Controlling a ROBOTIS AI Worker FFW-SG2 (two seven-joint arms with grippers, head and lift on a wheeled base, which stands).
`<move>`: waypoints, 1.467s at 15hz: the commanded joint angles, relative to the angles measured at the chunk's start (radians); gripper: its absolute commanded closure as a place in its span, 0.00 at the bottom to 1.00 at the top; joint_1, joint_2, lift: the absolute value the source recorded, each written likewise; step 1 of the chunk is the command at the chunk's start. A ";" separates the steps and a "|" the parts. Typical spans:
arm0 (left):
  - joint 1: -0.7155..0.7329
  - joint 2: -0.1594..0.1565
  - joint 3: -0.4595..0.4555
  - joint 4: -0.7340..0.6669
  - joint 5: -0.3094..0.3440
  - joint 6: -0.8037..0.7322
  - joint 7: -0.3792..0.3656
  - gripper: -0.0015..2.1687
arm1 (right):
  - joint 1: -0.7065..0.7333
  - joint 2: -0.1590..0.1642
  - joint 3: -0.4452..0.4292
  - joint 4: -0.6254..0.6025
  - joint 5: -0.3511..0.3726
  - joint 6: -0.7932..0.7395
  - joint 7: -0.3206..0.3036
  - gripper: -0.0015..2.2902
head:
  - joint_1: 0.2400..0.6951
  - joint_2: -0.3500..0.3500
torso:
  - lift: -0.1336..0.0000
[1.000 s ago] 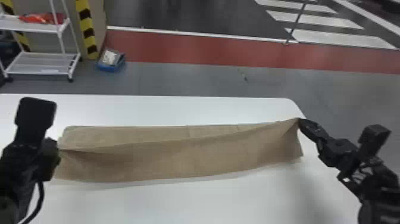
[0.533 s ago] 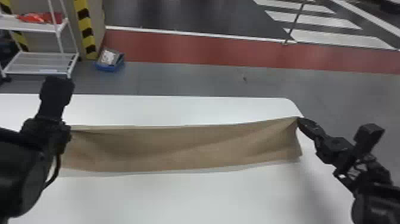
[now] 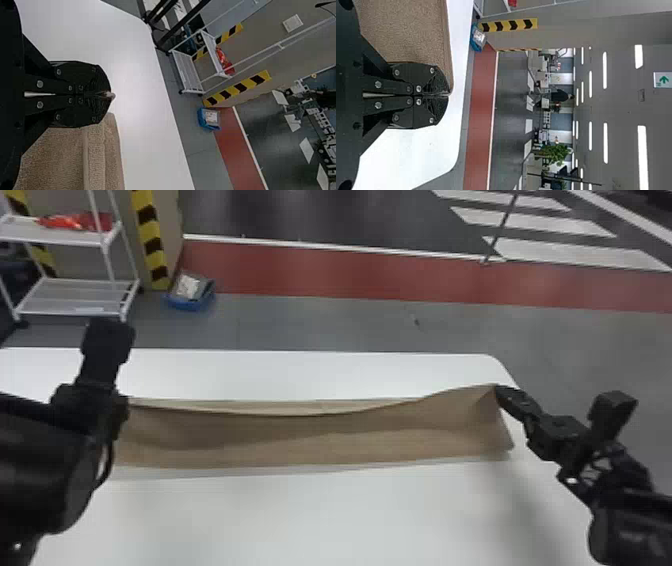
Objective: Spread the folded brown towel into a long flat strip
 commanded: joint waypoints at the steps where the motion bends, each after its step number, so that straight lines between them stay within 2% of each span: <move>1: 0.000 0.000 -0.008 0.039 -0.001 -0.087 -0.002 0.20 | -0.010 0.000 0.029 0.025 0.023 -0.014 -0.013 0.51 | 1.00 0.25 | 0.07; 2: -0.003 0.000 -0.011 0.054 -0.001 -0.096 -0.009 0.08 | -0.010 0.000 0.038 0.031 0.033 -0.020 -0.034 0.51 | 1.00 0.25 | 0.07; 3: -0.016 0.000 -0.023 0.080 -0.005 -0.096 -0.006 0.07 | -0.016 0.000 0.053 0.045 0.037 -0.030 -0.060 0.44 | 1.00 0.26 | 0.07; 4: -0.023 -0.001 -0.035 0.102 -0.016 -0.093 -0.006 0.07 | -0.027 -0.001 0.061 0.065 0.053 -0.036 -0.082 0.43 | 1.00 0.25 | 0.07; 5: -0.029 -0.005 -0.046 0.126 -0.044 -0.093 -0.003 0.07 | -0.041 0.000 0.067 0.083 0.060 -0.039 -0.091 0.34 | 1.00 0.25 | 0.07; 6: -0.029 -0.006 -0.058 0.136 -0.074 -0.093 0.003 0.07 | -0.044 -0.001 0.076 0.094 0.060 -0.060 -0.106 0.11 | 1.00 0.25 | 0.07; 7: -0.023 -0.006 -0.063 0.137 -0.085 -0.096 0.006 0.07 | -0.044 -0.001 0.083 0.097 0.060 -0.073 -0.115 0.00 | 1.00 0.26 | 0.07; 11: 0.050 -0.005 -0.041 0.088 -0.084 -0.176 0.018 0.07 | -0.006 0.000 0.073 0.083 0.037 -0.146 -0.128 0.01 | 1.00 0.26 | 0.07; 14: 0.101 0.003 0.003 0.050 -0.055 -0.225 0.009 0.07 | 0.071 -0.004 0.053 0.002 -0.003 -0.143 -0.126 0.01 | 1.00 0.26 | 0.07; 16: 0.135 0.005 0.045 0.027 -0.002 -0.265 -0.006 0.07 | 0.112 -0.004 0.026 -0.049 -0.007 -0.116 -0.119 0.02 | 1.00 0.26 | 0.07; 19: 0.198 0.022 0.115 -0.027 0.111 -0.296 -0.052 0.09 | 0.154 -0.006 -0.025 -0.115 -0.015 -0.008 -0.099 0.02 | 1.00 0.24 | 0.07; 22: 0.268 0.032 0.163 -0.073 0.146 -0.277 -0.095 0.10 | 0.172 -0.016 -0.072 -0.124 -0.016 0.087 -0.048 0.07 | 1.00 0.20 | 0.07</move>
